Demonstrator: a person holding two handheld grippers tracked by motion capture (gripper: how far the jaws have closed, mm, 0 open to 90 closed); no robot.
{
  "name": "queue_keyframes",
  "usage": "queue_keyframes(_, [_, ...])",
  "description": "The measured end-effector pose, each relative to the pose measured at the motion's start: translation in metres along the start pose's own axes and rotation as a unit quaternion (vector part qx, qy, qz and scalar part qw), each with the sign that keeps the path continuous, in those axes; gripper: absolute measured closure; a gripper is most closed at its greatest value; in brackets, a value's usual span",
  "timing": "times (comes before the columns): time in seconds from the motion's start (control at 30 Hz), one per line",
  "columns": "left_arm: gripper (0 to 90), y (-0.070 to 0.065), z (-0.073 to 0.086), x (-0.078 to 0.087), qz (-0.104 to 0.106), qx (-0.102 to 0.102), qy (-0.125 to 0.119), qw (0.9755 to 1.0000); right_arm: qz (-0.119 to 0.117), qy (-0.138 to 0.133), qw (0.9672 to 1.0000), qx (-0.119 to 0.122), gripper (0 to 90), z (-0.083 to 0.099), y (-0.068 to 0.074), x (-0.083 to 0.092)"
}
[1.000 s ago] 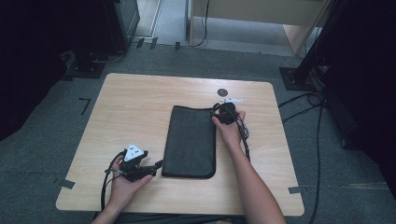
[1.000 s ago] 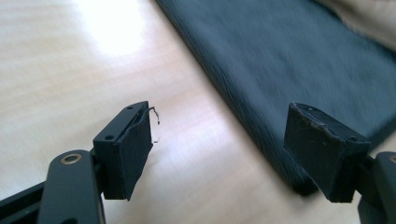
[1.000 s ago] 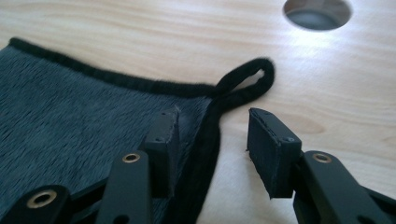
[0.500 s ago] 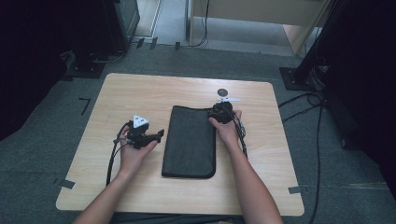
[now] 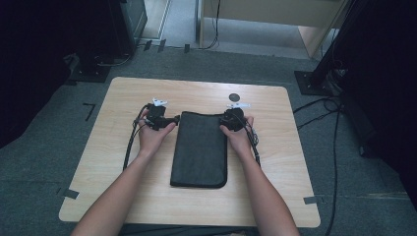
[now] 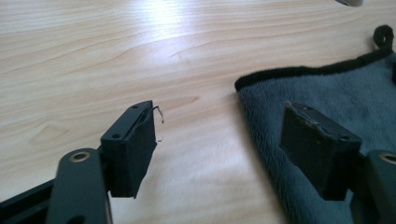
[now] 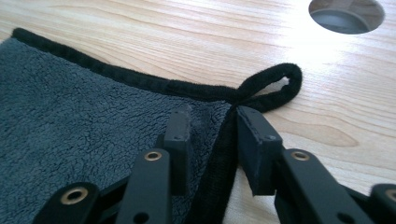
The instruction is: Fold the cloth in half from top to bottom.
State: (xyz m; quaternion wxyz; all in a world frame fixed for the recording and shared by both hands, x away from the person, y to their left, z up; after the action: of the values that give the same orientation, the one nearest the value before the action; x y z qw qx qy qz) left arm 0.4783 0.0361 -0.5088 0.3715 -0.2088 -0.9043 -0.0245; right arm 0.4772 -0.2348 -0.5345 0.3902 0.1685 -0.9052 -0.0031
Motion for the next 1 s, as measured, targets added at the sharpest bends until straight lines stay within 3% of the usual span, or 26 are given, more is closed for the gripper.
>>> queue_keyframes(0.07, [35.4,-0.001,-0.004,-0.004,-0.01,-0.003,-0.009,0.9999,0.006,-0.005,1.0,0.004,72.5,0.001,0.001,0.0])
queue_keyframes(0.17, [37.4,-0.001,-0.008,-0.012,-0.003,0.009,-0.006,0.9999,0.005,-0.004,1.0,0.006,79.7,0.001,0.002,0.001])
queue_keyframes(0.23, [39.6,-0.003,-0.01,-0.016,0.003,0.007,-0.003,1.0,0.006,-0.005,0.9998,0.017,81.1,0.001,0.002,0.001])
queue_keyframes(0.37, [42.9,-0.005,-0.011,-0.024,0.002,0.008,-0.004,1.0,-0.005,-0.013,0.9999,0.006,79.9,0.002,-0.001,0.001])
queue_keyframes(0.53, [43.3,-0.008,-0.007,-0.038,0.005,0.008,0.015,0.9998,-0.028,-0.018,0.9989,-0.033,66.2,0.003,-0.008,0.001])
queue_keyframes(0.67, [46.4,-0.013,-0.008,-0.045,-0.005,0.005,0.026,0.9996,-0.023,-0.016,0.9993,-0.025,66.4,0.001,-0.008,-0.001])
queue_keyframes(0.77, [51.4,-0.013,-0.009,-0.047,-0.003,0.003,0.02,0.9998,-0.008,-0.007,0.9999,-0.005,72.8,-0.002,-0.005,-0.002])
queue_keyframes(0.83, [57.5,-0.014,-0.008,-0.047,0.003,-0.002,0.02,0.9998,-0.003,-0.002,1.0,-0.002,77.7,-0.003,-0.002,-0.003])
queue_keyframes(0.9, [69.2,-0.018,-0.008,-0.047,0.017,-0.011,0.022,0.9996,0.0,0.0,1.0,-0.004,80.0,-0.004,-0.001,-0.003])
queue_keyframes(0.97, [82.7,-0.021,-0.008,-0.046,0.006,-0.025,0.022,0.9994,0.002,0.002,1.0,0.001,81.5,-0.005,0.0,-0.003])
queue_keyframes(1.0, [87.8,-0.02,-0.009,-0.045,0.006,-0.02,0.022,0.9995,0.003,0.002,1.0,0.004,82.0,-0.005,0.0,-0.003])
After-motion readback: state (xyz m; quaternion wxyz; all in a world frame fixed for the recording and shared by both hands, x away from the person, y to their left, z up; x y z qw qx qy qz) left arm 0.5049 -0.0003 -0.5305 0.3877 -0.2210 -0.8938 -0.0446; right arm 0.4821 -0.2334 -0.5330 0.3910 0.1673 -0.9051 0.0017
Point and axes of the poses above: each handheld gripper's, and its own axes: x roughly backward along the jaws, z roughly out of its underside, y roughly to its left, the point moved 3 cm from there along -x, roughly forward along the jaws, and after that the axes turned 2 degrees about y, right-handed, at the moved point
